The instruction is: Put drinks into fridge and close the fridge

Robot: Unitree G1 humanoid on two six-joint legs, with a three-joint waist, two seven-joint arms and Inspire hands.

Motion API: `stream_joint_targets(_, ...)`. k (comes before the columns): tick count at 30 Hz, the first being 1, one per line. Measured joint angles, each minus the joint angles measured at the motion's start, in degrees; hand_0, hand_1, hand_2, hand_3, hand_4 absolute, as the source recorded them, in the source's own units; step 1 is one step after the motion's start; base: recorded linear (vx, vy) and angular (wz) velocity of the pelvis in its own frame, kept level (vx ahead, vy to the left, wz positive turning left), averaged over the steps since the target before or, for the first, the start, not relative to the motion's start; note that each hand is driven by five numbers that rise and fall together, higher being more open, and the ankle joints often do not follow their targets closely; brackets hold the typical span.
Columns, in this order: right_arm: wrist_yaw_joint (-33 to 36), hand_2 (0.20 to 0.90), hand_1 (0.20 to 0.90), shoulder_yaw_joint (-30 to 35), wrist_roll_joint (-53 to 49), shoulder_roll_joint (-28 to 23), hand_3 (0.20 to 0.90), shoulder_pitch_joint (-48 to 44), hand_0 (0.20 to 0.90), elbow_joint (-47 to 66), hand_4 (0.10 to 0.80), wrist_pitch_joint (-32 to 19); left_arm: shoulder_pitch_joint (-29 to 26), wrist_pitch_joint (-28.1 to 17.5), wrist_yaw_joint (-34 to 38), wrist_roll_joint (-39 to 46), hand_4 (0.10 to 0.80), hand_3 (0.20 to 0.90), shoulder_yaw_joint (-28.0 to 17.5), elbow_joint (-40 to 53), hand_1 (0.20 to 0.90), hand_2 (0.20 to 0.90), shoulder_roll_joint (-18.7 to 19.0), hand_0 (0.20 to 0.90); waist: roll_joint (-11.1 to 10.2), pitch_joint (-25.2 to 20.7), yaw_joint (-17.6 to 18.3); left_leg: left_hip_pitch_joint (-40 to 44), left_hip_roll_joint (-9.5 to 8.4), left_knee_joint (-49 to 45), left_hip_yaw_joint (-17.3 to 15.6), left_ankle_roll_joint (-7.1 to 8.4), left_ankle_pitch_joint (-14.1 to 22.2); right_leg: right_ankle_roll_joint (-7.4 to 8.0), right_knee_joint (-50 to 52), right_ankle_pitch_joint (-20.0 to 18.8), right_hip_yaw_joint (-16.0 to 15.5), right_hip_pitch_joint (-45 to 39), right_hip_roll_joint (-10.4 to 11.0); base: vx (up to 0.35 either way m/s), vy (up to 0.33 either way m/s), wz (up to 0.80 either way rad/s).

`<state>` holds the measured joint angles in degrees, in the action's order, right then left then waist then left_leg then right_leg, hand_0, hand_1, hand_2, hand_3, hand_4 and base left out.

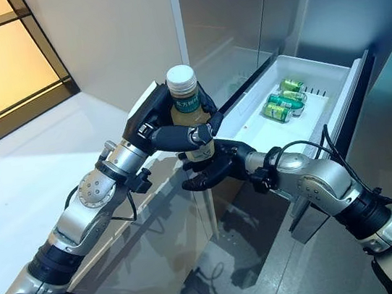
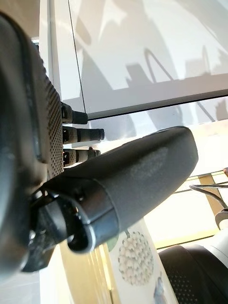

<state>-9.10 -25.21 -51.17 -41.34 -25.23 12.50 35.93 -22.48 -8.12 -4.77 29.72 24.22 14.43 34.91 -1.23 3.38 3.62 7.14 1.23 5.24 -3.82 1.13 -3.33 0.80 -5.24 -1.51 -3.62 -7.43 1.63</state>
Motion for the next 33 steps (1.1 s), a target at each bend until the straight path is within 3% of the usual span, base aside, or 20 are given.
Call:
stream_joint_targets(9,0.12,0.900,0.900,4.28,0.03,2.14,0.900,0.18,0.900,-2.22,0.800,-1.29,0.00,0.01,0.02,0.08,0.100,0.200,-0.75,0.01,0.300,0.300,-0.01,0.300,-0.58,0.40,-0.07,-0.47,-0.11,0.01,0.60,-0.02,-0.07,0.01,0.00,0.01,-0.62,0.12,0.13,0.000,0.009,0.03)
stream_joint_targets(20,-0.29,0.900,0.900,4.72,0.02,1.99,0.900,0.34,0.900,-2.49,0.800,-1.46,0.00,0.00,1.06,-0.11,0.100,0.200,-7.31,0.01,0.300,0.300,0.86,0.300,-0.77,0.52,0.32,-0.81,-0.23,0.08,1.34,-0.09,-0.27,0.02,-0.01,0.02,-1.58,0.12,0.27,0.004,0.006,0.03)
stream_joint_targets(33,-2.00,0.900,0.900,4.99,-0.01,1.86,0.900,0.41,0.900,-2.49,0.800,-1.56,0.04,0.38,0.42,0.29,0.100,0.200,-7.73,-0.01,0.300,0.300,0.61,0.300,-0.83,0.61,0.35,-0.79,-0.21,-0.12,1.10,-0.09,-0.27,0.02,-0.01,0.02,-1.31,0.27,0.21,0.000,0.000,0.00)
